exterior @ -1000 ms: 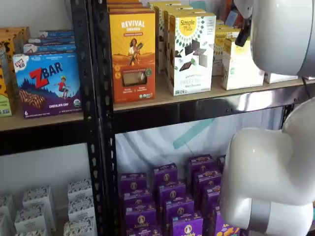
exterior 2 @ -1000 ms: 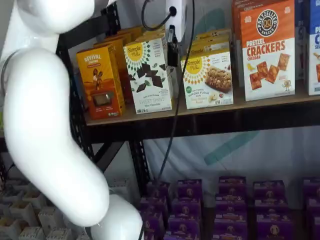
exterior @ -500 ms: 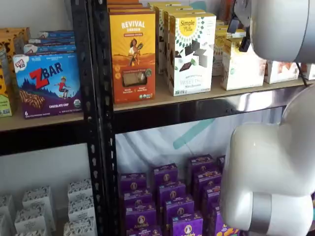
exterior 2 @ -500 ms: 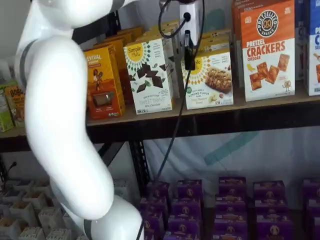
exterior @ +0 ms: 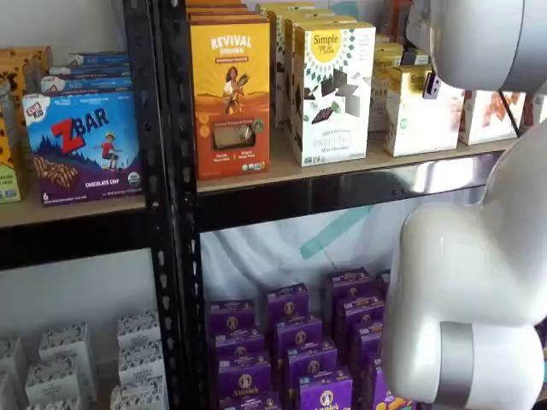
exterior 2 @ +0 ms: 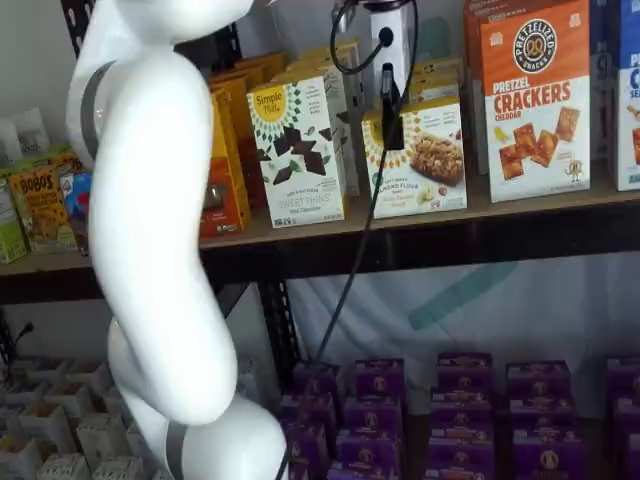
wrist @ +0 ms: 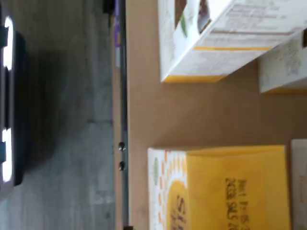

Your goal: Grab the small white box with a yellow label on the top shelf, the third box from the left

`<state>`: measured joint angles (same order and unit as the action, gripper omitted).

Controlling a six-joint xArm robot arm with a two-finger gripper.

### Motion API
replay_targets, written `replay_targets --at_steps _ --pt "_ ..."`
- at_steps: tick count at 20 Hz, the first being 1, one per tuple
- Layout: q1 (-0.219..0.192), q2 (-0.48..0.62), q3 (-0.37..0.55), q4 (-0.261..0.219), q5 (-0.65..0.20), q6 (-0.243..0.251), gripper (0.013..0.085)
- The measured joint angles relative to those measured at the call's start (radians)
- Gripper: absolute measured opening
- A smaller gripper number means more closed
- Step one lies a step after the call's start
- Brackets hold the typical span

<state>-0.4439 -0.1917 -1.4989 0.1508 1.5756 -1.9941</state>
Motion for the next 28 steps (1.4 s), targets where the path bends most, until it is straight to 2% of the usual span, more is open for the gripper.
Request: replay_targets --at_steps 2,7,22,28 --pt "0.010 0.019 -0.019 -0.024 0.024 0.009 0.0850" --pt "0.022 0.034 -0.022 -0.039 0.029 0.019 0.0850" --pt "0.031 0.009 0.016 -0.048 0.017 0.025 0.0850" --pt "0.029 -0.004 0.027 -0.045 0.011 0.024 0.0690"
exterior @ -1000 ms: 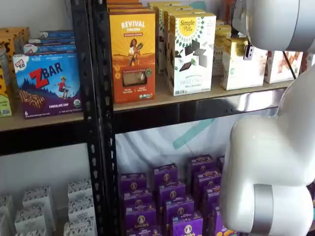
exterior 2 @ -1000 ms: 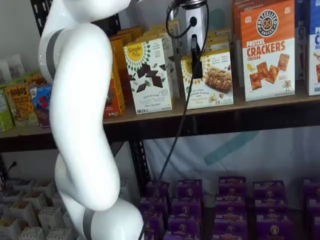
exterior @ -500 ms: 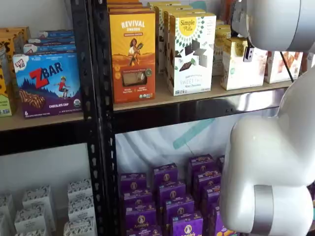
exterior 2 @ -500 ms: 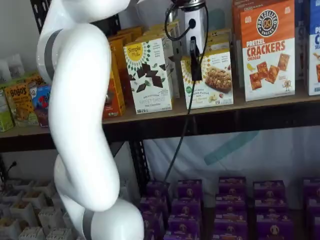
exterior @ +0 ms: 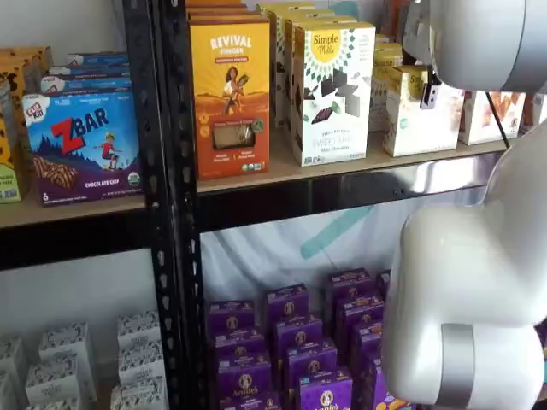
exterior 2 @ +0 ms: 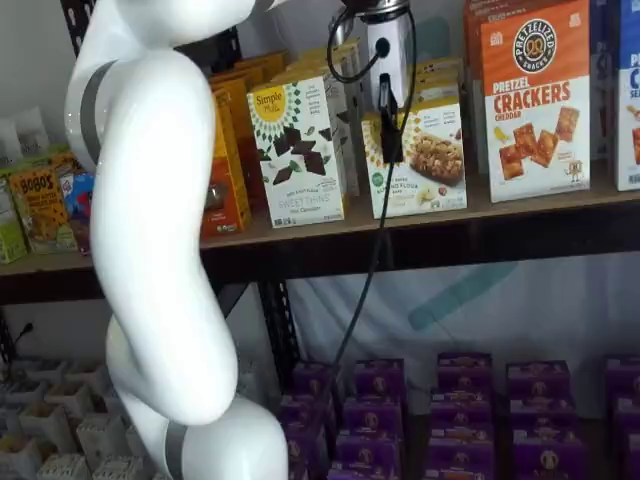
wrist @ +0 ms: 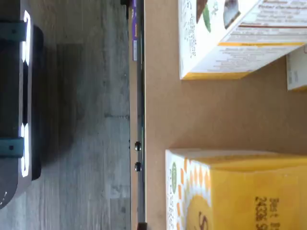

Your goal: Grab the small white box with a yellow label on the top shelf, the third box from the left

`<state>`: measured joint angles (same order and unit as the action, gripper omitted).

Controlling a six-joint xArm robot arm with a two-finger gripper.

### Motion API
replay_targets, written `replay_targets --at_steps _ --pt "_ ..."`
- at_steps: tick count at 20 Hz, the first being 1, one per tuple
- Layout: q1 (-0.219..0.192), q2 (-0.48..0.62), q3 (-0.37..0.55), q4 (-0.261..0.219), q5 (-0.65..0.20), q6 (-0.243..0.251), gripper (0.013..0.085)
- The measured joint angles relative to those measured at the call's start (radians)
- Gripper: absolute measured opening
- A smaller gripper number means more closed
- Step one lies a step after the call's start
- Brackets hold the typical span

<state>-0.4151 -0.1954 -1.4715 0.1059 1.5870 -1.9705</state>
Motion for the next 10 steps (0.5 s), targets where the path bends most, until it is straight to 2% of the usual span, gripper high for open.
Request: replay_targets --at_steps 5,7,10 --pt "0.000 -0.006 0.002 -0.004 0.009 0.000 0.0690" --pt "-0.002 -0.009 0.005 -0.002 0.009 -0.002 0.0610" --pt "-0.005 -0.015 0.011 0.002 0.006 -0.004 0.0570"
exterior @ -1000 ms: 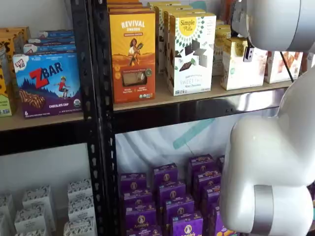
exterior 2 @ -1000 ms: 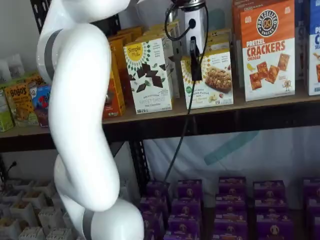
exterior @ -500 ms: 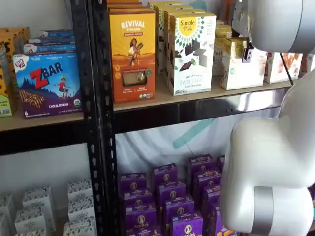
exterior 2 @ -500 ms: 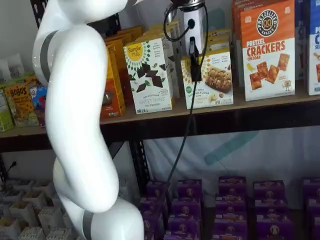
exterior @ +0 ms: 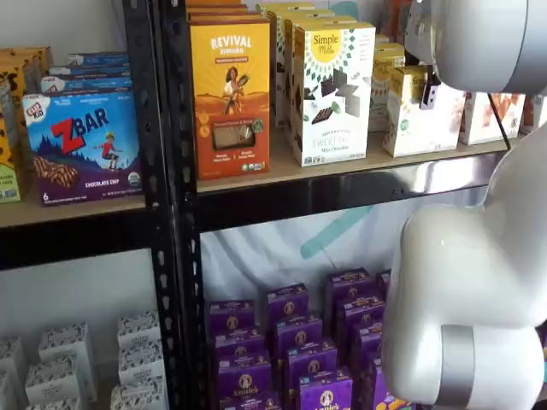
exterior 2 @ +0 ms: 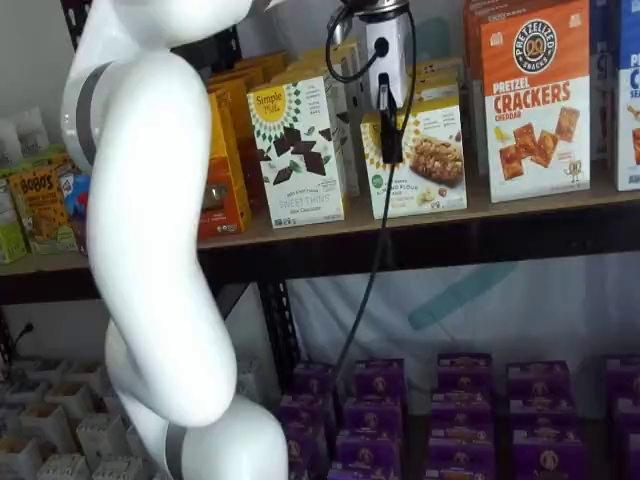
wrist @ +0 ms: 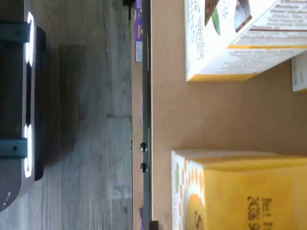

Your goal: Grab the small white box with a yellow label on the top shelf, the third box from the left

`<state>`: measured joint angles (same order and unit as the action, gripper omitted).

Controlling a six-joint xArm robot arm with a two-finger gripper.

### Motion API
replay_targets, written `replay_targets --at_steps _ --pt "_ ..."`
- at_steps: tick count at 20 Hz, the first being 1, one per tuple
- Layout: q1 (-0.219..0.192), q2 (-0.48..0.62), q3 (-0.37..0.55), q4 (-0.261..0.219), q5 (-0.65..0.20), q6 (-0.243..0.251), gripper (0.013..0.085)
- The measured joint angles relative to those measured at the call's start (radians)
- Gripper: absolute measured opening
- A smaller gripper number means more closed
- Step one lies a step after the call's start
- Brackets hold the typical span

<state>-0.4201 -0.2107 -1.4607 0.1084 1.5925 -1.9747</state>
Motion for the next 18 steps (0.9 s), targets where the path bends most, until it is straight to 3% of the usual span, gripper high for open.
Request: replay_targets --at_steps 3,5,10,13,16,18 --pt "-0.001 -0.005 0.006 0.004 -0.005 -0.001 0.0570" --pt "-0.002 -0.008 0.008 0.008 -0.007 -0.002 0.0490" --pt "-0.003 -0.010 0.011 0.014 -0.011 -0.002 0.0490" --pt "-0.004 -0.008 0.007 0.017 -0.007 -0.002 0.0410" --pt "-0.005 -0.010 0.009 0.019 -0.010 -0.004 0.0410" --pt "-0.006 -0.010 0.008 0.020 -0.009 -0.004 0.0370"
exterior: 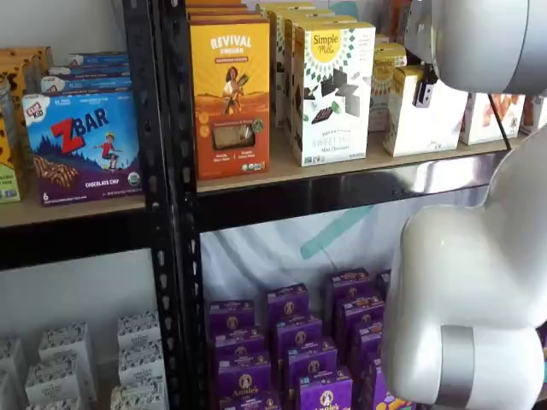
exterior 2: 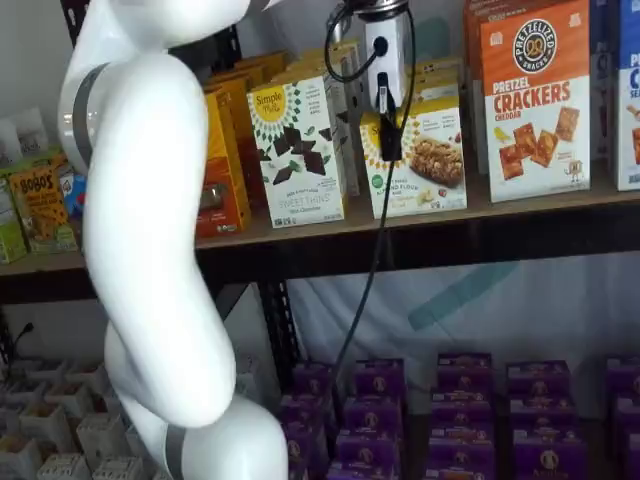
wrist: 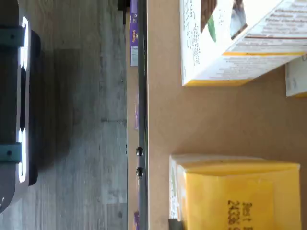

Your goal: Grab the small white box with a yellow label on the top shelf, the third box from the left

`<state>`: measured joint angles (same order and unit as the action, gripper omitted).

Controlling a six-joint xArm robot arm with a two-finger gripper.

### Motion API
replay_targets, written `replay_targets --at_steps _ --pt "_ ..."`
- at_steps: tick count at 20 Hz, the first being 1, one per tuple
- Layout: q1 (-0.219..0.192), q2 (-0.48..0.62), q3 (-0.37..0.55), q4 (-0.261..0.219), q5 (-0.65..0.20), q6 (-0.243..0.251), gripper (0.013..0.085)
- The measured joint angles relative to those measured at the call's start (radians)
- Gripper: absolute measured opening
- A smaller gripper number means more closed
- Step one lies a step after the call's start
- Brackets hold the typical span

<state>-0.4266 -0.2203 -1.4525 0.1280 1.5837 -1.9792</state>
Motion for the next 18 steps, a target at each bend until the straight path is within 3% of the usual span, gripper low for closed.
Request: replay_targets --at_steps 10,18 --pt "-0.005 0.005 -0.041 0.006 0.090 0.003 0.0370" --pt "-0.023 -0.093 0.038 -0.003 0.122 -0.014 0.0370"
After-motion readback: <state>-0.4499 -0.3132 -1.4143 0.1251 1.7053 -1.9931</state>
